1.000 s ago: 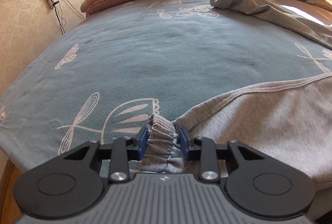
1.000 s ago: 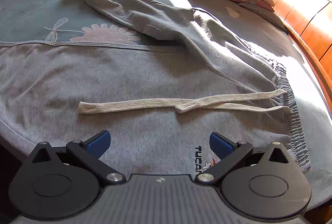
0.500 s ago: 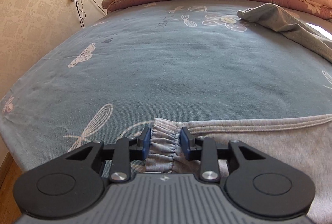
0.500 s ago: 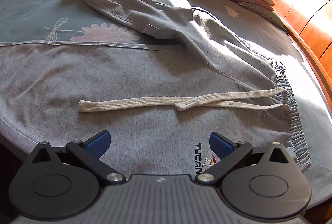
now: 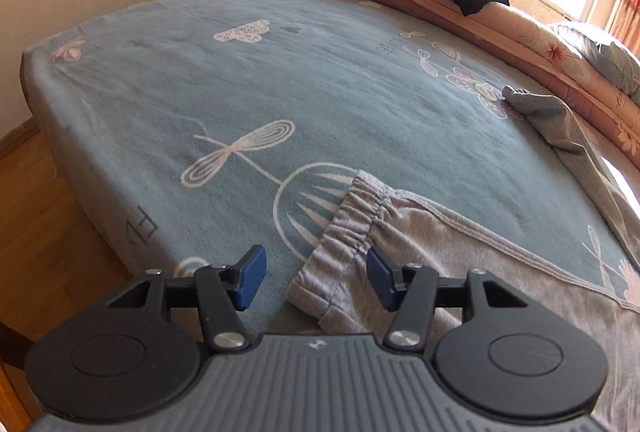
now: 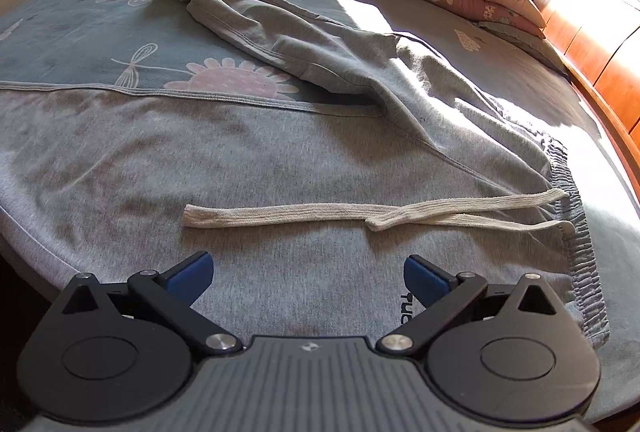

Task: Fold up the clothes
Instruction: 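Pull the held cuff away from the waistband, then open the left gripper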

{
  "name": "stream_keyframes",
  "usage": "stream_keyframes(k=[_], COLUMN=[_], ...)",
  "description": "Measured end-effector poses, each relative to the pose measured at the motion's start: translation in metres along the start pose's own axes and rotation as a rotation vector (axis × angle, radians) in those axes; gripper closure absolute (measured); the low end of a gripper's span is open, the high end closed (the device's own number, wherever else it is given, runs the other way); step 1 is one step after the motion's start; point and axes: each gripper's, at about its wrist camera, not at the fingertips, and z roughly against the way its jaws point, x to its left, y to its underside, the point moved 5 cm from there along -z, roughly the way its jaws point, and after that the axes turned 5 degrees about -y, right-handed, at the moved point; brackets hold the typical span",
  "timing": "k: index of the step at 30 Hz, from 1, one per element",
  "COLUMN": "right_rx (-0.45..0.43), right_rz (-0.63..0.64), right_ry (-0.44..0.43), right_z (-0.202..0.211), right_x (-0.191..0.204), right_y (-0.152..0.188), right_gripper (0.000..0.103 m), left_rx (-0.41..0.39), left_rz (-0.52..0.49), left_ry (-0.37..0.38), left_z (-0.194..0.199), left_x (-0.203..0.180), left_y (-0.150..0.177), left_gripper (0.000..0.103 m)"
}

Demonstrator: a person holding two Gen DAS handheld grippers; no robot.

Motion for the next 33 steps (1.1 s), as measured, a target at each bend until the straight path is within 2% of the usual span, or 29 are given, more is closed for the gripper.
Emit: stream_keyframes(k=[3, 6, 8, 12, 13, 16, 19, 21, 22, 24, 26, 28, 30, 33], right_rx=[0.0, 0.002, 0.0, -0.001, 0.0, -0.003, -0.006, -0.005, -0.004, -0.003, -0.003, -0.008, -0.012, -0.01], right_rz=[-0.017, -0.04, -0.046, -0.046, -0.043, -0.03, -0.033, -0.042, -0.045, -0.049, -0.038, -0.015, 0.0, 0.002], right_ry=[0.005, 0.007, 0.005, -0.002, -0.002, 0.0, 0.007, 0.01, 0.009, 0.002, -0.008, -0.014, -0.018, -0.016], right_z=[0.001, 0.002, 0.002, 0.002, 0.003, 0.006, 0.008, 0.008, 0.007, 0.007, 0.007, 0.008, 0.01, 0.01], right_x=[-0.005, -0.01, -0.011, -0.008, -0.007, -0.006, -0.01, -0.012, -0.012, -0.011, -0.006, -0.001, 0.003, 0.006], right_y=[0.001, 0.002, 0.003, 0.005, 0.005, 0.007, 0.006, 0.006, 0.006, 0.006, 0.006, 0.005, 0.005, 0.004], right_gripper=[0.0, 0.0, 0.0, 0.0, 0.0, 0.0, 0.0, 0.0, 0.0, 0.0, 0.0, 0.0, 0.0, 0.0], left_rx=[0.043, 0.008, 0.006, -0.021, -0.026, -0.032, -0.043, -0.079, -0.103, -0.147, -0.184, -0.167, -0.159, -0.119], left_rz=[0.108, 0.158, 0.172, 0.17, 0.174, 0.197, 0.249, 0.257, 0.254, 0.233, 0.203, 0.209, 0.156, 0.081], left_ry=[0.065, 0.097, 0.121, 0.143, 0.14, 0.12, 0.128, 0.138, 0.145, 0.139, 0.111, 0.081, 0.044, 0.041], left_z=[-0.002, 0.001, -0.003, -0.017, -0.018, -0.016, -0.009, 0.005, 0.013, 0.027, 0.04, 0.043, 0.041, 0.035], left_x=[0.004, 0.008, 0.009, 0.007, 0.006, 0.007, 0.014, 0.017, 0.017, 0.016, 0.017, 0.02, 0.016, 0.002], left_y=[0.021, 0.029, 0.025, 0.016, 0.015, 0.016, 0.015, 0.009, 0.004, -0.006, -0.017, -0.023, -0.022, -0.012], left_gripper=[0.048, 0.043, 0.04, 0.042, 0.044, 0.072, 0.078, 0.079, 0.08, 0.088, 0.088, 0.086, 0.083, 0.077])
